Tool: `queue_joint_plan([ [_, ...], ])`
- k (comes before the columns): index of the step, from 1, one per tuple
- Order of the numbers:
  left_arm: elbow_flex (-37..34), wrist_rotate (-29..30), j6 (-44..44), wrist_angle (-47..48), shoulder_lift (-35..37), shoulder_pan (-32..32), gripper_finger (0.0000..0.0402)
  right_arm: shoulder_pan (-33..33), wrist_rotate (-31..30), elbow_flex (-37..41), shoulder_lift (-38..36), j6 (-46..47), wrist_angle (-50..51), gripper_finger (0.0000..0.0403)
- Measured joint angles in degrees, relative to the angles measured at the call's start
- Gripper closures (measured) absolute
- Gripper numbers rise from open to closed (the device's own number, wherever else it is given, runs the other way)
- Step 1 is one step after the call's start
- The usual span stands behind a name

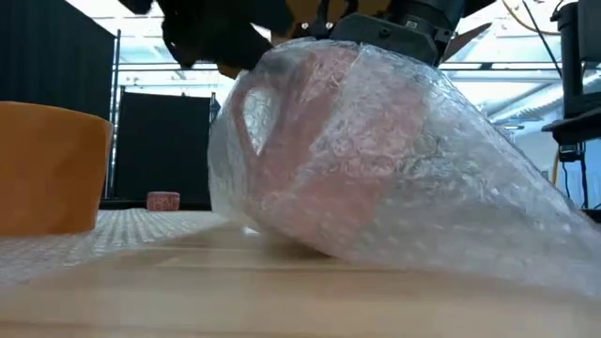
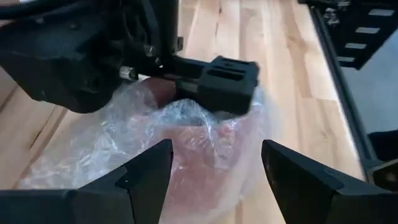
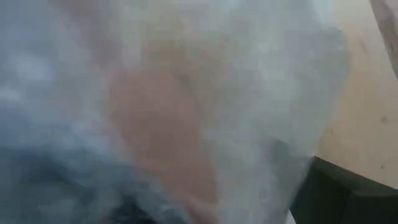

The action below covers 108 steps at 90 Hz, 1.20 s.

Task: Wrap mug
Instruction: Wrap the pink cup with the bubble wrap

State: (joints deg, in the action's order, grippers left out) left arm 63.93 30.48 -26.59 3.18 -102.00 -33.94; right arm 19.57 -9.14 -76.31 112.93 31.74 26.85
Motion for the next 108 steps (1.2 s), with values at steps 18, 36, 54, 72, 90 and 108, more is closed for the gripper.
queue_joint_plan([
  [18, 0.08, 0.18, 0.05, 0.09, -2.71, 0.06, 0.0165, 0.20, 0.23, -0.09, -0.18, -1.05, 0.04, 0.0138],
  [36, 0.07, -0.06, -0.91, 0.17, -4.01, -0.32, 0.0165, 0.04, 2.08, -0.22, -0.58, -2.42, 0.20, 0.0138],
  [54, 0.06, -0.25, -1.13, 0.57, -4.02, -0.32, 0.0165, -0.50, 4.87, -0.07, -4.18, -2.26, 2.57, 0.0138],
  [72, 0.04, -0.26, -1.11, 0.55, -4.02, -0.32, 0.0165, -0.46, 4.96, -0.08, -8.53, -2.72, 4.27, 0.0138],
  [90, 0.03, -0.26, -1.13, 0.50, -4.02, -0.32, 0.0165, -0.81, 4.35, -0.09, -11.85, -3.55, 8.59, 0.0138],
  [108, 0.03, -0.26, -1.18, 0.46, -4.02, -0.32, 0.0165, -1.20, 2.65, -0.07, -17.27, -3.89, 17.17, 0.0138],
])
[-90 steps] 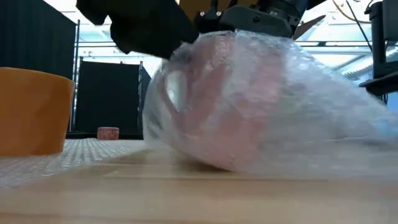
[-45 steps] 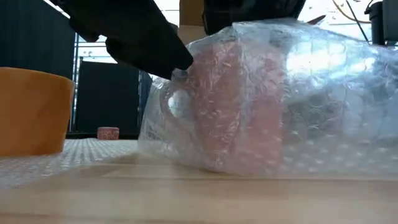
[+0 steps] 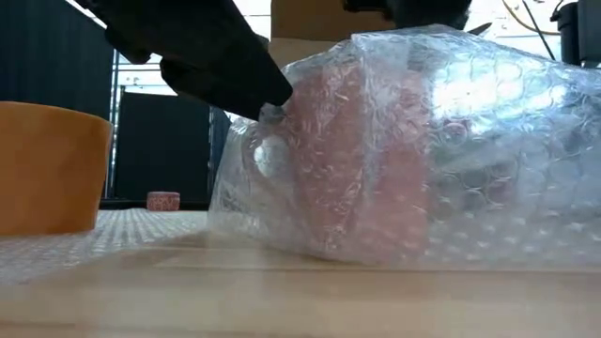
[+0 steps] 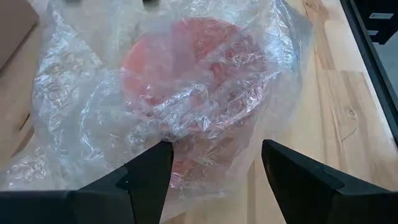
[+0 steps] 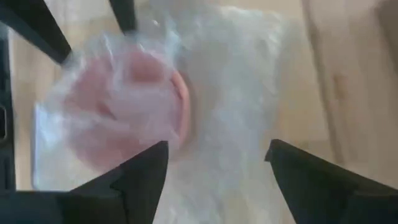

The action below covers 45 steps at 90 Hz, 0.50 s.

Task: Wrap mug
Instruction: Wrap the pink cup with the bubble wrap

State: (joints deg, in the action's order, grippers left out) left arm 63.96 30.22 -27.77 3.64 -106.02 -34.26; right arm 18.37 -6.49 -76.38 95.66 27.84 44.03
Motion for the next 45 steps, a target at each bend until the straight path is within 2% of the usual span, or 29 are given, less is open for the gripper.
queue_joint_plan([
  [14, -0.02, -0.02, -0.02, -0.07, -0.02, 0.00, 0.0165, 0.06, -2.67, -0.06, -6.31, 2.23, 10.39, 0.0138],
  [24, -0.02, -0.02, -0.09, -0.11, -0.02, 0.00, 0.0165, 1.67, -7.47, 1.25, -9.95, 5.77, 16.16, 0.0138],
  [33, -0.02, -0.02, -0.33, -0.13, -0.02, 0.00, 0.0165, 3.15, -8.77, 6.58, -13.17, 10.70, 14.96, 0.0138],
  [45, -0.02, -0.03, -0.37, -0.15, -0.02, 0.00, 0.0165, 4.35, -8.62, 18.10, -18.45, 17.93, 7.76, 0.0138],
])
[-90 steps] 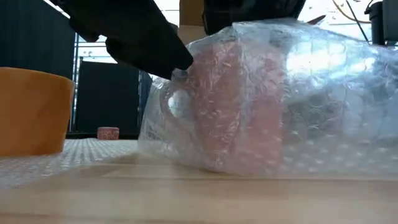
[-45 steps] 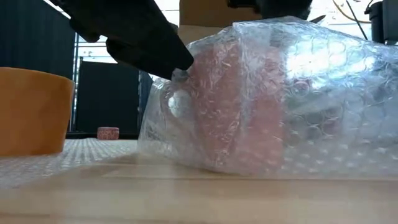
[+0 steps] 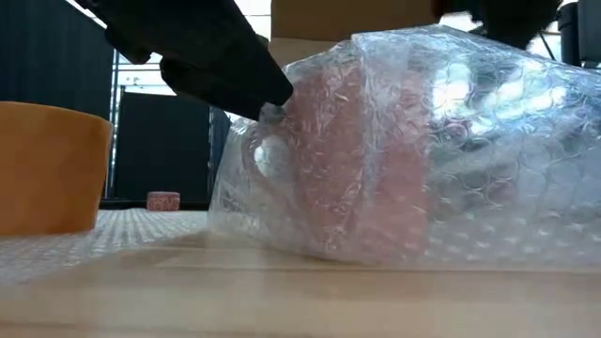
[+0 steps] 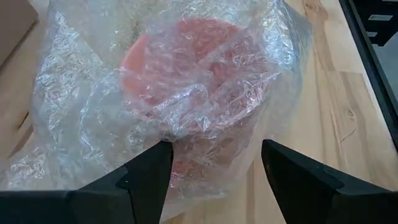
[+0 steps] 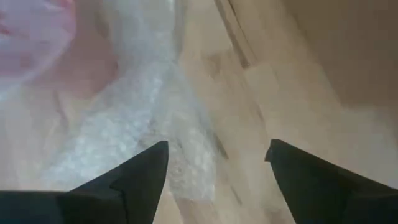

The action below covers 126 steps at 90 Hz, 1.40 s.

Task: Wrap mug
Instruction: Wrap the pink cup with the bubble wrap

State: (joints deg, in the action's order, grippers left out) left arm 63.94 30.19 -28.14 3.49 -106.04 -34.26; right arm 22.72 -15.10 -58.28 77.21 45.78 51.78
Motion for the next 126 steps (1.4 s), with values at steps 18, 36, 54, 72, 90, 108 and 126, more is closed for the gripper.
queue_joint_plan([
  [18, 0.00, -0.02, 0.00, -0.02, 0.00, 0.00, 0.0165, 0.29, 1.99, 15.53, -5.46, 8.37, -15.90, 0.0138],
  [36, 0.00, -0.02, -0.04, -0.02, 0.00, 0.02, 0.0165, 0.29, 5.30, 25.42, -5.19, 11.53, -35.89, 0.0139],
  [54, 0.00, -0.08, -0.07, -0.13, 0.00, 0.11, 0.0165, 0.26, 6.02, 26.63, -5.28, 9.63, -46.83, 0.0225],
  [72, 0.00, -0.08, -0.09, -0.50, 0.00, 0.13, 0.0165, 0.26, 7.55, 19.96, -6.21, 2.78, -47.20, 0.0386],
  [90, -0.02, -0.13, -0.09, -1.27, -0.07, 0.17, 0.0165, 0.33, 5.96, 12.92, -5.51, -4.15, -47.66, 0.0397],
  [108, -0.02, -0.19, -1.09, -1.51, -0.07, 0.53, 0.0165, 0.26, 6.53, 11.73, -0.95, -6.23, -55.52, 0.0400],
  [126, -0.02, -0.19, -1.55, -1.55, -0.07, 1.07, 0.0165, 0.32, 12.06, 11.73, 8.22, -6.47, -69.35, 0.0402],
])
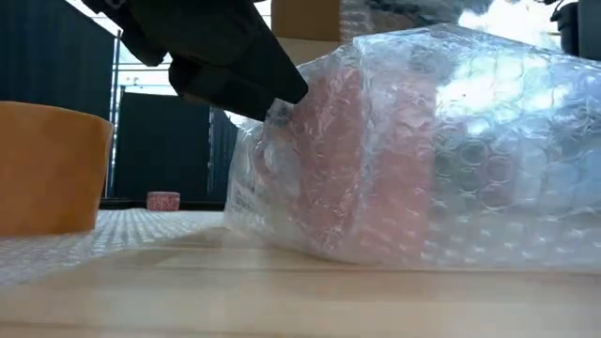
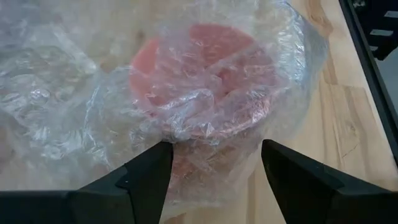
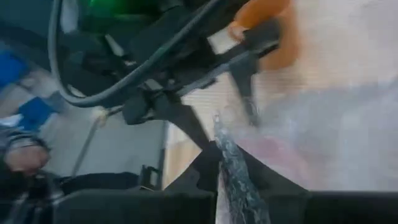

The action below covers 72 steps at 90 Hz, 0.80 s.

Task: Wrap mug
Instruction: Wrap the pink cup with the bubble wrap

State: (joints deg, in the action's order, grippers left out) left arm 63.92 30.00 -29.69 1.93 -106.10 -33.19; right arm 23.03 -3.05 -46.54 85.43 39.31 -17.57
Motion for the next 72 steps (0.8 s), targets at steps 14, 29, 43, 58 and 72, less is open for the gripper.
queue_joint_plan([
  [14, 0.00, 0.00, -0.01, -0.02, 0.00, 0.18, 0.0165, 0.01, 1.82, -0.98, 5.70, -0.05, -3.49, 0.0402],
  [29, 0.00, 0.00, -0.01, 0.00, 0.00, 0.18, 0.0165, 0.29, 1.88, -9.63, 11.38, -3.58, 10.91, 0.0403],
  [43, 0.00, 0.02, -0.03, 0.04, 0.00, 0.18, 0.0165, 0.39, 1.44, -23.38, 16.37, -10.35, 32.72, 0.0403],
  [58, 0.00, 0.04, -0.03, 0.07, 0.00, 0.18, 0.0165, 0.50, 0.68, -35.22, 22.75, -14.23, 49.26, 0.0403],
  [72, 0.00, 0.04, -0.03, 0.09, 0.00, 0.18, 0.0165, 0.47, 0.07, -40.83, 29.10, -15.98, 55.28, 0.0403],
])
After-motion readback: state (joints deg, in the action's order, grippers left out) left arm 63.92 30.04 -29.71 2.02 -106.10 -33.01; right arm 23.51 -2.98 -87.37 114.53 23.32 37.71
